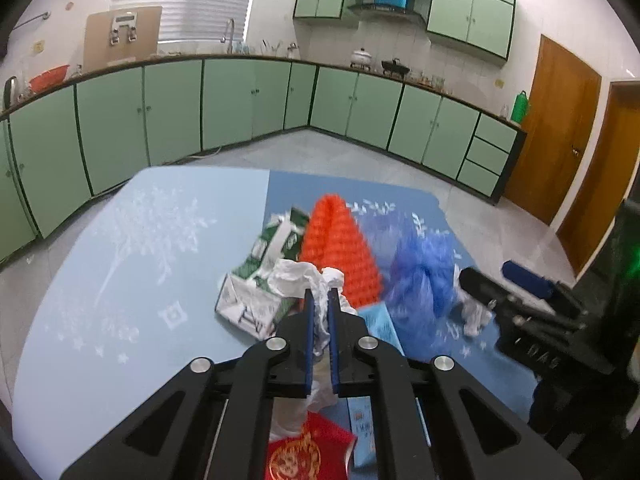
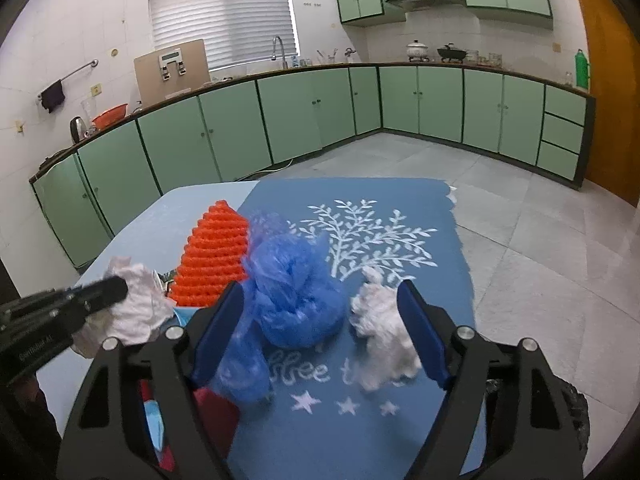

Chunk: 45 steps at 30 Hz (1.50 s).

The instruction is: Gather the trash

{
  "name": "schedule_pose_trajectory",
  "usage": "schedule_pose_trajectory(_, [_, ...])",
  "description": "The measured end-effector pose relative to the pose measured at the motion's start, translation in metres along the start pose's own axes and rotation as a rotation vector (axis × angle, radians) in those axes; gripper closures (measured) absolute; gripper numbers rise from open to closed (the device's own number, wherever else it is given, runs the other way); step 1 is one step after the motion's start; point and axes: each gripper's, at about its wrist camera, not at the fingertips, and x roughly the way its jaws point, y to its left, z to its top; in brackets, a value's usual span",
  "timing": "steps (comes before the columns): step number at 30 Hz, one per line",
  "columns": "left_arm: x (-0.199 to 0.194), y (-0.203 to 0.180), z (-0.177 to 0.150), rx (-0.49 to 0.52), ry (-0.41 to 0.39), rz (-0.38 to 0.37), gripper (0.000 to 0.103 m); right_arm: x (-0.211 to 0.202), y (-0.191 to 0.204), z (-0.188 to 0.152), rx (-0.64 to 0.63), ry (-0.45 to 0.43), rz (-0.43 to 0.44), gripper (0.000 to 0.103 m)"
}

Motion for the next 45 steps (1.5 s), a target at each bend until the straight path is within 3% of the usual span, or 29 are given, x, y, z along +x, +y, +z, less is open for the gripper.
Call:
schedule_pose_trajectory(10, [0.018,0.004,0.010,-0.011,-0.009,0.008,0.097,0.033,0.009,0.006,-0.018,0.050,0.019,0.036])
schedule_pose_trajectory(13, [0.019,0.007,0.011,-0.012,-0.011,0.011,0.097,0.042,0.010,0.005,-0.027,0.089,0.041,0.052])
schedule_pose_trajectory(15, [0.019,0.009,0.011,-0.013,-0.010,0.010,0.097,0.045,0.011,0.005,-0.037,0.110,0.079,0.073])
schedule_pose_trajectory(18, [0.016,0.009,0.011,-0.016,-0.014,0.004,0.097,0.042,0.020,0.006,-0.082,0.106,0.100,0.082])
schedule_pose_trajectory(28, [-0.013,-0.001,0.025,-0.004,-0.093,-0.013,0.097,-0.007,0.015,0.031,-0.044,-0.009,0.184,0.086])
schedule_pose_trajectory(45, [-0.061,-0.055,0.039,0.052,-0.186,-0.127,0.097,-0.104,-0.019,0.051,-0.003,-0.175,0.162,0.086])
